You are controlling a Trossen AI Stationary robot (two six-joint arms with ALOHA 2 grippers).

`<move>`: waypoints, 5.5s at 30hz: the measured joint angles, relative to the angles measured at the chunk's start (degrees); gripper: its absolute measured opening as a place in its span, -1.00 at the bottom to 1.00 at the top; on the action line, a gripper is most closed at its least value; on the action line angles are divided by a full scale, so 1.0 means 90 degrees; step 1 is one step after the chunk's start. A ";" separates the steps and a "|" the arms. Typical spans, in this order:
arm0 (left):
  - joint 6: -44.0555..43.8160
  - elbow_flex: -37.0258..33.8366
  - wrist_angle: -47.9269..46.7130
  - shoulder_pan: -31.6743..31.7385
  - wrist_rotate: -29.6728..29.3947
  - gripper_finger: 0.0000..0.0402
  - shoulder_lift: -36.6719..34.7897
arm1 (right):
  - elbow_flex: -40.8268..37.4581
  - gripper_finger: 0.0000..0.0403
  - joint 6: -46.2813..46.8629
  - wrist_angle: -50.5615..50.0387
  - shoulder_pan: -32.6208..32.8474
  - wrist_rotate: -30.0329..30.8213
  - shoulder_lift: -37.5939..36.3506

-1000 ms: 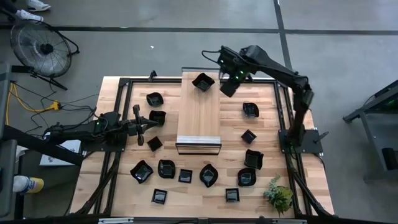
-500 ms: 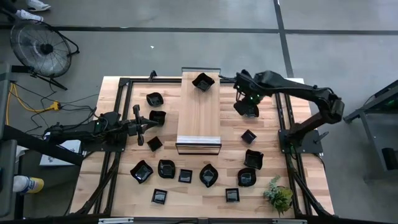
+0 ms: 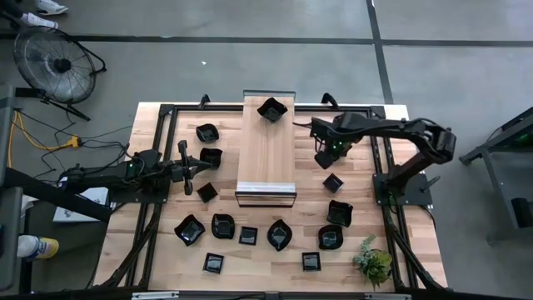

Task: Pick & Place Mini shaped plates
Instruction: Put the leaf-shaped plate on the shelf

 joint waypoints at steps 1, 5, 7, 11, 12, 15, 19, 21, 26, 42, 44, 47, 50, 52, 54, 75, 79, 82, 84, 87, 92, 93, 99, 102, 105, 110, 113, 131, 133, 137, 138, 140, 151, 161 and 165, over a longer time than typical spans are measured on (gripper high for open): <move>0.0001 -0.0002 0.0000 0.0000 -0.0001 -0.94 0.0000 | -0.0047 -0.46 -0.0033 0.0027 0.0000 0.0012 0.0045; 0.0001 -0.0002 0.0002 0.0002 -0.0001 -0.94 0.0000 | -0.0260 -0.25 -0.0397 0.0223 0.0000 0.0167 0.0207; 0.0001 -0.0002 0.0000 0.0002 -0.0001 -0.94 0.0002 | -0.0404 -0.16 -0.0675 0.0439 0.0000 0.0179 0.0212; 0.0001 0.0000 0.0000 0.0000 -0.0001 -0.94 0.0002 | -0.0651 -0.04 -0.1086 0.0806 0.0015 0.0200 0.0214; 0.0000 -0.0001 0.0000 0.0000 -0.0001 -0.94 0.0000 | -0.0695 -0.02 -0.1190 0.0896 0.0015 0.0203 0.0214; 0.0001 -0.0002 0.0000 0.0000 -0.0001 -0.94 0.0000 | -0.0844 0.00 -0.1518 0.1197 0.0049 0.0275 0.0214; 0.0001 -0.0001 0.0000 0.0002 -0.0001 -0.94 0.0001 | -0.0980 -0.01 -0.1901 0.1414 0.0056 0.0597 0.0214; 0.0001 -0.0001 0.0000 0.0000 0.0000 -0.94 0.0002 | -0.1003 -0.02 -0.2046 0.1419 0.0056 0.0922 0.0214; -0.0001 -0.0002 0.0000 0.0001 -0.0001 -0.94 0.0000 | -0.1015 -0.02 -0.2494 0.1458 0.0055 0.1205 0.0228; 0.0001 -0.0002 0.0000 0.0001 0.0000 -0.94 0.0001 | -0.1010 -0.03 -0.2313 0.2081 0.0180 0.1137 0.0986; 0.0001 -0.0001 0.0001 0.0002 0.0000 -0.94 0.0002 | -0.1006 -0.04 -0.2310 0.2112 0.0180 0.1146 0.1024; 0.0001 -0.0001 0.0000 0.0002 -0.0001 -0.94 0.0001 | -0.0999 -0.07 -0.2274 0.2123 0.0186 0.1268 0.1071; 0.0001 -0.0002 0.0002 0.0002 -0.0001 -0.94 0.0000 | -0.0991 -0.10 -0.2313 0.2129 0.0191 0.1336 0.1106; 0.0001 0.0000 0.0000 0.0002 -0.0001 -0.94 0.0002 | -0.0991 -0.13 -0.2323 0.2148 0.0189 0.1357 0.1111; -0.0001 -0.0001 0.0000 0.0002 -0.0001 -0.94 0.0001 | -0.0995 -0.15 -0.2325 0.2157 0.0187 0.1371 0.1115; 0.0001 0.0000 0.0000 0.0002 -0.0001 -0.94 0.0000 | -0.1015 -0.52 -0.2327 0.2157 0.0172 0.1477 0.1132; 0.0001 -0.0002 0.0000 0.0000 -0.0001 -0.94 0.0002 | -0.1015 -0.65 -0.2279 0.2156 0.0170 0.1361 0.1132; 0.0001 -0.0002 0.0000 0.0002 0.0001 -0.94 0.0000 | -0.1015 -0.74 -0.2176 0.2150 0.0170 0.1337 0.1133; 0.0001 -0.0002 0.0001 0.0001 -0.0001 -0.94 0.0001 | -0.1015 -0.80 -0.2168 0.2132 0.0168 0.1342 0.1135; 0.0001 -0.0002 0.0002 0.0000 -0.0001 -0.94 0.0002 | -0.1015 -0.89 -0.2162 0.2128 0.0168 0.1342 0.1137; 0.0001 -0.0002 0.0000 0.0002 -0.0001 -0.94 0.0002 | -0.0986 -0.98 -0.2146 0.2074 0.0170 0.1357 0.1132; 0.0001 -0.0002 0.0000 0.0000 -0.0001 -0.94 0.0000 | -0.0944 -0.98 -0.2125 0.2008 0.0172 0.1353 0.1132; 0.0001 -0.0001 0.0000 0.0002 -0.0001 -0.94 0.0002 | -0.0463 -0.99 -0.2026 0.1331 0.0172 0.1252 0.1135; 0.0001 -0.0001 0.0001 0.0001 -0.0001 -0.94 0.0000 | -0.0197 -0.98 -0.1995 0.0977 0.0177 0.1237 0.1120; 0.0000 -0.0001 0.0001 0.0001 -0.0001 -0.94 0.0002 | 0.0085 -0.99 -0.1992 0.0525 0.0177 0.1236 0.1024; 0.0001 -0.0001 0.0000 0.0002 -0.0001 -0.94 0.0000 | 0.0510 -0.98 -0.1838 -0.0148 0.0177 0.1297 0.0739; 0.0000 0.0000 0.0000 0.0002 -0.0001 -0.94 0.0002 | 0.0784 -0.99 -0.1750 -0.0594 0.0230 0.1281 0.0529; 0.0001 0.0000 0.0000 0.0000 -0.0001 -0.94 0.0001 | 0.2816 -0.96 -0.3184 -0.1218 0.1624 0.1079 0.0193; 0.0001 0.0000 0.0000 0.0002 -0.0001 -0.94 0.0000 | 0.2832 -0.97 -0.3718 -0.0984 0.1784 0.1077 0.0193; 0.0001 0.0000 0.0000 0.0002 -0.0001 -0.94 0.0001 | 0.2832 -0.99 -0.4578 -0.0471 0.2078 0.1086 0.0234; 0.0001 -0.0001 0.0000 0.0002 -0.0001 -0.94 0.0001 | 0.2832 -0.99 -0.4746 -0.0359 0.2148 0.1143 0.0242; 0.0001 -0.0002 0.0000 0.0000 -0.0001 -0.94 0.0000 | 0.2832 -0.98 -0.5049 -0.0107 0.2288 0.1363 0.0316; 0.0001 -0.0001 0.0000 0.0002 -0.0001 -0.94 0.0000 | 0.2832 -0.95 -0.6080 0.1237 0.2637 0.2295 0.0849; 0.0001 -0.0002 0.0000 0.0000 -0.0001 -0.94 0.0000 | 0.4039 -0.99 -0.6165 0.1272 0.2478 0.2356 0.1946; 0.0001 0.0000 0.0000 0.0001 -0.0001 -0.94 0.0000 | 0.4802 -0.95 -0.6053 0.0722 0.2397 0.2277 0.2486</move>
